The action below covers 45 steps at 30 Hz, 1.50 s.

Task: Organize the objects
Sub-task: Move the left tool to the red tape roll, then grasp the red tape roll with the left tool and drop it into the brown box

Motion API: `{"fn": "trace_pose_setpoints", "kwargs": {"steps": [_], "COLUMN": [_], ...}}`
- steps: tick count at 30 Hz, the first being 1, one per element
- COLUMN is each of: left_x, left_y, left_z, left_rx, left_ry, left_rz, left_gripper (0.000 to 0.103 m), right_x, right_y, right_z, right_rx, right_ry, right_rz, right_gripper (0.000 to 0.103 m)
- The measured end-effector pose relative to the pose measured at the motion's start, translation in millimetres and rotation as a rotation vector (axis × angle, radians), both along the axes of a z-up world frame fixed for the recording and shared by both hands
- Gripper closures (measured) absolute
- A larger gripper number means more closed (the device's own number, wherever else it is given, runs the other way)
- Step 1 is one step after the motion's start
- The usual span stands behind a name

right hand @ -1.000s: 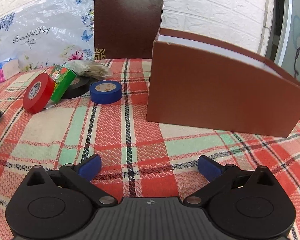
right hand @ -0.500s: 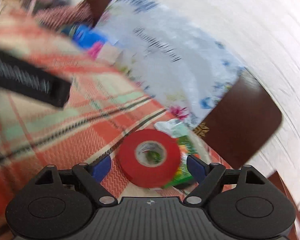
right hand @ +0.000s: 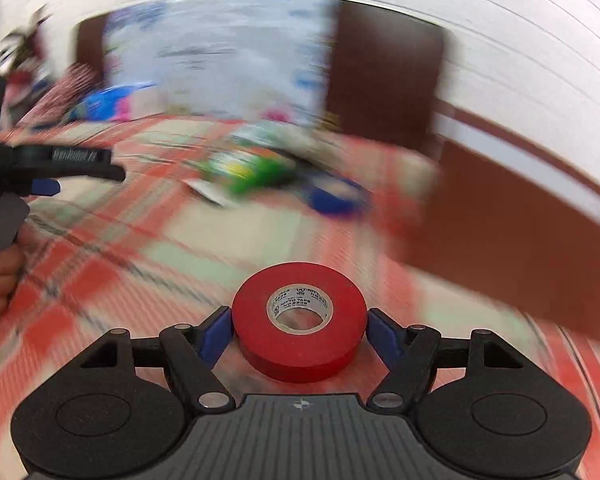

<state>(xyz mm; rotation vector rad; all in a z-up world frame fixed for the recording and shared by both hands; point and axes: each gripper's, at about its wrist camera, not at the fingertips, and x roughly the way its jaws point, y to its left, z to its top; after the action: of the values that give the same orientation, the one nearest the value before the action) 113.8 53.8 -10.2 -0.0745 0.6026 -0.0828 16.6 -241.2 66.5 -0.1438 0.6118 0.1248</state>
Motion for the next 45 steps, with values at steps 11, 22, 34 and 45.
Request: {"fn": "trace_pose_setpoints", "kwargs": {"steps": [11, 22, 34, 45], "left_x": [-25.8, -38.0, 30.4, 44.8], "left_y": [-185.1, -254.8, -375.3, -369.9], "left_z": [55.7, 60.2, 124.3, 104.2], "left_rx": [-0.070, 0.170, 0.109, 0.124], "left_ry": [0.359, 0.404, 0.101, 0.108], "left_rz": [-0.605, -0.735, -0.753, -0.640], "left_gripper": [0.017, 0.074, 0.074, 0.070], "right_x": [-30.8, -27.5, 50.0, 74.4], "right_y": [-70.4, -88.1, -181.6, -198.4], "right_z": [-2.8, 5.4, 68.1, 41.3], "right_rx": [0.075, 0.171, 0.086, 0.139], "right_ry": [-0.011, -0.100, -0.390, -0.349], "right_rz": [-0.010, 0.082, -0.147, -0.179], "right_gripper": [0.022, 0.034, 0.033, 0.033]}}
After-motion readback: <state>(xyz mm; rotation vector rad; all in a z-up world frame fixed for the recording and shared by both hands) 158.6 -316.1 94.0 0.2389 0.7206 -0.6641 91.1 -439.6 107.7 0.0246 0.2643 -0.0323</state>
